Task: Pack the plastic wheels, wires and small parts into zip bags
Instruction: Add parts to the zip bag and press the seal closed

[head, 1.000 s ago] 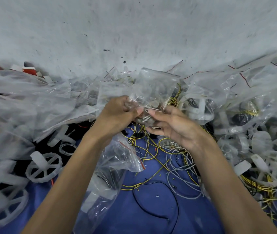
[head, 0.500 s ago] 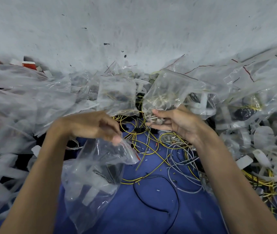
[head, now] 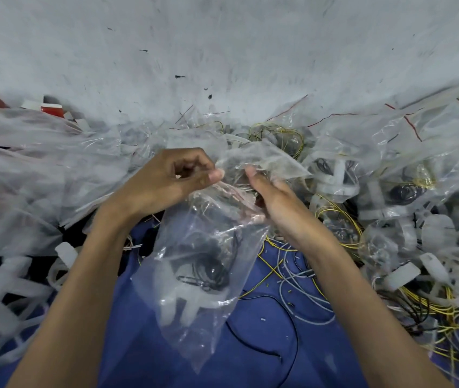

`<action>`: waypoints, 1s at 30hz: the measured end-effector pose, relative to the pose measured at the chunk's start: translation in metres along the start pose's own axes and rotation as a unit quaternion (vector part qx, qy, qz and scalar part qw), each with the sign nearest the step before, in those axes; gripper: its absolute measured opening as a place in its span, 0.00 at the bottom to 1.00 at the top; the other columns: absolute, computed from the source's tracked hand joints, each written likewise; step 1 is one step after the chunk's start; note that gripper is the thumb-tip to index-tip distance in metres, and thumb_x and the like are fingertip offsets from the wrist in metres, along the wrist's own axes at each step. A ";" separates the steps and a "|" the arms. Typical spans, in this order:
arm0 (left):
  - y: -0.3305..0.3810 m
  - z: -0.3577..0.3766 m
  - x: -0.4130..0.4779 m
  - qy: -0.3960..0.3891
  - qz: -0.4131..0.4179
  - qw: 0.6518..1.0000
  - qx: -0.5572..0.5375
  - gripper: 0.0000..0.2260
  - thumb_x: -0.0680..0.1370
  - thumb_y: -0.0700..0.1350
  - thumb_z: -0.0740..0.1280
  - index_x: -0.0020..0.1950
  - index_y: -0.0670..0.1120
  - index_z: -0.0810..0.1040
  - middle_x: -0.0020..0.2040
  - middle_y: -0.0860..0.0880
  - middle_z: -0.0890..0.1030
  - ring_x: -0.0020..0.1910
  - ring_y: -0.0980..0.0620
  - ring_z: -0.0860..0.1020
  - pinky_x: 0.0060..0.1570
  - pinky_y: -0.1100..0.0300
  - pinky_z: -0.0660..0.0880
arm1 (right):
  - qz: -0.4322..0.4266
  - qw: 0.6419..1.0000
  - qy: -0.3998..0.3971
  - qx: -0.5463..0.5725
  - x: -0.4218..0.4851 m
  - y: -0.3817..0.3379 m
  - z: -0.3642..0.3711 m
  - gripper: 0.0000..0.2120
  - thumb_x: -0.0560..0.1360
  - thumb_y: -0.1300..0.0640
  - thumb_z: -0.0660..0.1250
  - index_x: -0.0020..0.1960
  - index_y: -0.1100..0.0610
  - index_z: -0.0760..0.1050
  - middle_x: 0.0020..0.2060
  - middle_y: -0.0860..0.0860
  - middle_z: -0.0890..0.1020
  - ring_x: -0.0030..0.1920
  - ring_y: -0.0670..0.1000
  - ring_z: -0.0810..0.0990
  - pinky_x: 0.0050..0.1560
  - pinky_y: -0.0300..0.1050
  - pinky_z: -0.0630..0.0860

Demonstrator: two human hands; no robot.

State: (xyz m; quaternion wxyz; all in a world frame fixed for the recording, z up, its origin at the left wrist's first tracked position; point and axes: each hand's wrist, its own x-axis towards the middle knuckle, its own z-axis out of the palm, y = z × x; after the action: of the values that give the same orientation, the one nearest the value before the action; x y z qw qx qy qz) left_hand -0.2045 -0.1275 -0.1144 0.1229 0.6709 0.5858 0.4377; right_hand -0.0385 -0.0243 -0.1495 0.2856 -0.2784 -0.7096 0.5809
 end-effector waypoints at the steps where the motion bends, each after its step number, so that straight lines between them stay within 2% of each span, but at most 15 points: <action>1: -0.001 -0.001 0.000 -0.014 -0.019 1.000 0.008 0.12 0.71 0.59 0.66 0.38 0.51 0.78 0.33 0.57 0.78 0.36 0.62 0.76 0.42 0.72 0.69 | 0.002 1.000 0.002 0.028 -0.001 -0.001 -0.003 0.18 0.72 0.35 0.61 0.45 0.47 0.80 0.43 0.45 0.84 0.49 0.47 0.81 0.61 0.52 0.72; 3: -0.007 -0.001 -0.001 -0.041 -0.058 0.996 0.053 0.16 0.71 0.63 0.63 0.36 0.52 0.79 0.38 0.56 0.81 0.43 0.60 0.79 0.50 0.65 0.71 | 0.002 0.997 0.015 0.082 -0.002 -0.005 -0.005 0.16 0.74 0.40 0.62 0.44 0.50 0.79 0.41 0.48 0.85 0.47 0.50 0.82 0.60 0.55 0.73; 6: -0.010 0.003 -0.001 -0.055 -0.078 0.991 0.091 0.16 0.74 0.61 0.58 0.34 0.53 0.75 0.34 0.59 0.77 0.37 0.65 0.74 0.45 0.64 0.67 | 0.008 0.992 0.033 0.125 -0.001 -0.007 -0.011 0.12 0.75 0.45 0.63 0.45 0.53 0.76 0.37 0.49 0.84 0.43 0.51 0.82 0.51 0.52 0.77; 8: -0.008 0.004 0.000 -0.037 -0.034 0.998 0.041 0.18 0.79 0.56 0.58 0.35 0.46 0.73 0.32 0.58 0.75 0.35 0.63 0.73 0.42 0.68 0.67 | 0.012 0.988 0.030 0.154 -0.001 -0.007 -0.016 0.10 0.74 0.48 0.65 0.47 0.55 0.74 0.34 0.48 0.82 0.35 0.49 0.80 0.39 0.45 0.78; 10: -0.002 0.005 -0.001 0.017 0.013 0.999 -0.025 0.15 0.79 0.49 0.57 0.34 0.45 0.70 0.30 0.57 0.73 0.34 0.61 0.71 0.40 0.71 0.67 | -0.005 0.985 -0.003 0.170 -0.002 -0.008 -0.021 0.11 0.69 0.50 0.67 0.46 0.57 0.75 0.32 0.50 0.81 0.31 0.49 0.78 0.33 0.44 0.73; 12: 0.008 0.008 0.000 0.056 0.044 0.995 -0.067 0.14 0.79 0.46 0.56 0.34 0.45 0.67 0.30 0.57 0.70 0.32 0.61 0.69 0.40 0.69 0.69 | -0.024 0.985 -0.042 0.164 -0.003 -0.009 -0.024 0.14 0.65 0.51 0.68 0.48 0.57 0.76 0.34 0.50 0.83 0.33 0.48 0.81 0.35 0.42 0.77; 15: 0.023 0.017 0.002 0.063 0.080 0.990 -0.102 0.14 0.80 0.43 0.56 0.34 0.43 0.66 0.32 0.50 0.65 0.33 0.57 0.65 0.43 0.49 0.69 | -0.046 0.990 -0.075 0.109 -0.004 -0.007 -0.029 0.14 0.63 0.51 0.72 0.47 0.55 0.79 0.38 0.48 0.84 0.39 0.48 0.81 0.44 0.42 0.76; 17: 0.031 0.019 0.003 0.057 0.098 0.989 -0.097 0.13 0.79 0.42 0.56 0.35 0.44 0.66 0.33 0.46 0.63 0.33 0.56 0.63 0.40 0.59 0.64 | -0.058 0.992 -0.088 0.074 -0.007 -0.008 -0.032 0.10 0.63 0.52 0.75 0.43 0.53 0.82 0.38 0.49 0.83 0.42 0.52 0.79 0.44 0.44 0.72; 19: 0.036 0.020 0.003 0.041 0.112 0.990 -0.071 0.11 0.79 0.41 0.57 0.36 0.47 0.67 0.34 0.47 0.64 0.34 0.53 0.64 0.40 0.63 0.62 | -0.063 0.990 -0.117 0.045 -0.011 -0.012 -0.035 0.06 0.63 0.53 0.73 0.41 0.49 0.83 0.36 0.48 0.83 0.40 0.51 0.79 0.37 0.39 0.73; 21: 0.037 0.021 0.004 0.031 0.116 0.992 -0.046 0.10 0.78 0.40 0.58 0.36 0.46 0.68 0.34 0.46 0.65 0.36 0.50 0.64 0.43 0.63 0.62 | -0.065 0.985 -0.158 0.024 -0.016 -0.016 -0.035 0.06 0.65 0.53 0.72 0.42 0.49 0.83 0.35 0.47 0.83 0.37 0.45 0.80 0.34 0.34 0.74; 23: 0.036 0.021 0.003 0.031 0.113 0.993 -0.031 0.10 0.78 0.40 0.58 0.36 0.45 0.67 0.35 0.47 0.65 0.37 0.50 0.64 0.46 0.63 0.62 | -0.064 0.984 -0.166 0.005 -0.018 -0.017 -0.034 0.11 0.64 0.52 0.74 0.45 0.52 0.83 0.38 0.47 0.83 0.38 0.44 0.81 0.36 0.35 0.75; 26: 0.033 0.019 0.002 0.031 0.104 0.993 -0.035 0.11 0.78 0.41 0.58 0.36 0.45 0.66 0.35 0.48 0.65 0.37 0.53 0.65 0.50 0.55 0.67 | -0.076 0.986 -0.149 -0.019 -0.019 -0.019 -0.033 0.11 0.61 0.52 0.77 0.43 0.48 0.82 0.44 0.56 0.84 0.46 0.56 0.82 0.47 0.50 0.78; 27: 0.032 0.018 0.002 0.031 0.101 0.994 -0.040 0.11 0.79 0.42 0.58 0.36 0.46 0.66 0.35 0.48 0.65 0.37 0.54 0.65 0.49 0.55 0.67 | -0.077 0.986 -0.148 -0.024 -0.020 -0.020 -0.033 0.09 0.63 0.55 0.76 0.41 0.45 0.83 0.44 0.57 0.84 0.46 0.59 0.82 0.47 0.48 0.79; 29: 0.030 0.017 0.002 0.029 0.094 0.994 -0.055 0.10 0.78 0.42 0.58 0.37 0.46 0.66 0.35 0.49 0.65 0.37 0.56 0.64 0.45 0.62 0.63 | -0.077 0.985 -0.148 -0.047 -0.020 -0.021 -0.035 0.20 0.70 0.64 0.71 0.37 0.37 0.82 0.42 0.50 0.84 0.46 0.57 0.80 0.45 0.36 0.78; 30: 0.030 0.017 0.002 0.026 0.090 0.994 -0.063 0.09 0.78 0.41 0.58 0.37 0.46 0.66 0.35 0.50 0.65 0.37 0.56 0.64 0.44 0.64 0.62 | -0.071 0.984 -0.150 -0.061 -0.021 -0.020 -0.036 0.25 0.71 0.67 0.68 0.35 0.35 0.81 0.42 0.45 0.84 0.49 0.53 0.78 0.47 0.36 0.76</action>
State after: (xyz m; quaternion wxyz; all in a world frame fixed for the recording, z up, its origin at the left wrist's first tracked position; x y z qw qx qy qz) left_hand -0.1717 -0.1283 -0.1035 0.1099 0.7002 0.4978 0.4998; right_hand 0.0007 -0.0186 -0.1259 0.1987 -0.1539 -0.7964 0.5501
